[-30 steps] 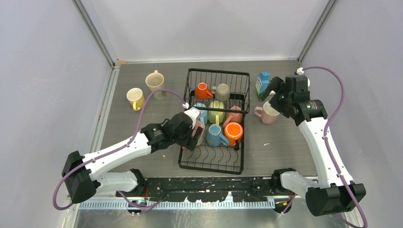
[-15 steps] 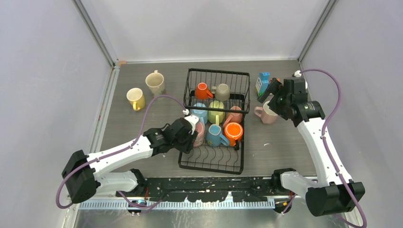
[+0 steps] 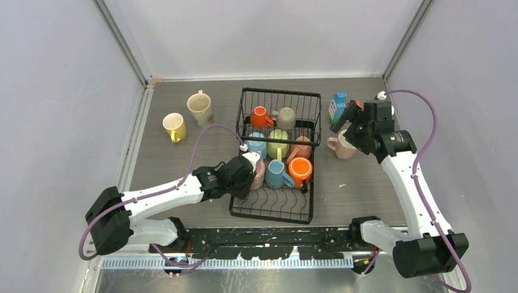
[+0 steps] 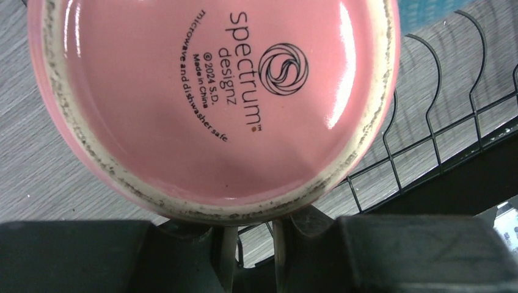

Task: Unload the cups from the dish rack
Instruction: Unload the cup from the dish rack.

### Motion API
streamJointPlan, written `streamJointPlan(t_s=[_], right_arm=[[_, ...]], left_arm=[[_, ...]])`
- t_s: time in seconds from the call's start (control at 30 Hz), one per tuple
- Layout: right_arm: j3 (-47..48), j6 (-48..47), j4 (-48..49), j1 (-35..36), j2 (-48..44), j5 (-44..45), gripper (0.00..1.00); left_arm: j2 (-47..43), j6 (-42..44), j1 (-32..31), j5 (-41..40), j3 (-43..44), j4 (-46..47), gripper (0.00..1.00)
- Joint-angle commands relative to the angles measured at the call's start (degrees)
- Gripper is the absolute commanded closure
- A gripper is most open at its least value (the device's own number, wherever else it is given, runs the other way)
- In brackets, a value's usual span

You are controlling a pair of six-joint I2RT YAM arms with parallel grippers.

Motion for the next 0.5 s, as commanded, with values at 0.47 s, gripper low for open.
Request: streamJointPlan(t_s=[0.47], right_arm=[[-0.70, 0.63, 3.41, 0.20, 0.27, -1.26, 0.00]], left_arm=[[1.67, -7.30, -3.48, -6.47, -1.08, -1.20, 0.74]])
